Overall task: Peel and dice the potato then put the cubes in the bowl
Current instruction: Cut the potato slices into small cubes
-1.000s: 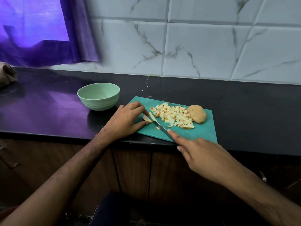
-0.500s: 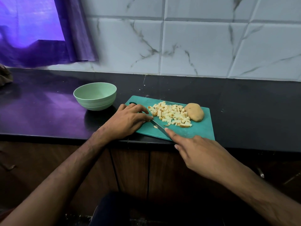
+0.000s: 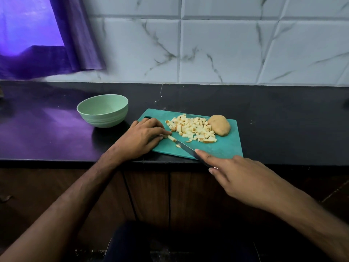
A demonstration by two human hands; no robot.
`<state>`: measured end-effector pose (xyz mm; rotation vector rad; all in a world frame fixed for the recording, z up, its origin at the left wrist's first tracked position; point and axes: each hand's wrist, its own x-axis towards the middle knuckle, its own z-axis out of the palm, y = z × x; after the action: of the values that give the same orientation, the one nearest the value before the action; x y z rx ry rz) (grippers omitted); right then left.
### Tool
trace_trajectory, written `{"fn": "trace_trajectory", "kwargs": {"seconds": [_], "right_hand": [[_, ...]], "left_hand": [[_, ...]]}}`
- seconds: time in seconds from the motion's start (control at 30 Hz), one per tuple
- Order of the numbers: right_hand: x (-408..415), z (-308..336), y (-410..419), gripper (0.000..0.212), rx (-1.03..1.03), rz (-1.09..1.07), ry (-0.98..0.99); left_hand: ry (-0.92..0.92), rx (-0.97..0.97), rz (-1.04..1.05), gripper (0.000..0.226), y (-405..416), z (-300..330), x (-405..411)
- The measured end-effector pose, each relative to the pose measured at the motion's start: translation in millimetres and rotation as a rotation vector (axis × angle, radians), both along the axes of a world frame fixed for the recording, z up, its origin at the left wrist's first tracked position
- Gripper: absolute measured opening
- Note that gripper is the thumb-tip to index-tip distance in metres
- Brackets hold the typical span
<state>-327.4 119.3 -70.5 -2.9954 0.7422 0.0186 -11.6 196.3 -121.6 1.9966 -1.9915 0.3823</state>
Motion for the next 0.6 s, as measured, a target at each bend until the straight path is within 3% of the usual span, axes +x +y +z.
{"fn": "trace_trajectory", "kwargs": {"seconds": [0.3,0.6], "right_hand": [[34.2,3.5,-16.2,0.052,-0.013,-0.032,-0.013],[66.4,4.7,-18.1,0.051,0.052,-0.027,-0.088]], "left_hand": [[0.154,-0.03,0.007,0.046,1.6,0.7,-2.0],[0.254,-0.174,-0.011,0.022,7.7,4.3,-5.5]]}}
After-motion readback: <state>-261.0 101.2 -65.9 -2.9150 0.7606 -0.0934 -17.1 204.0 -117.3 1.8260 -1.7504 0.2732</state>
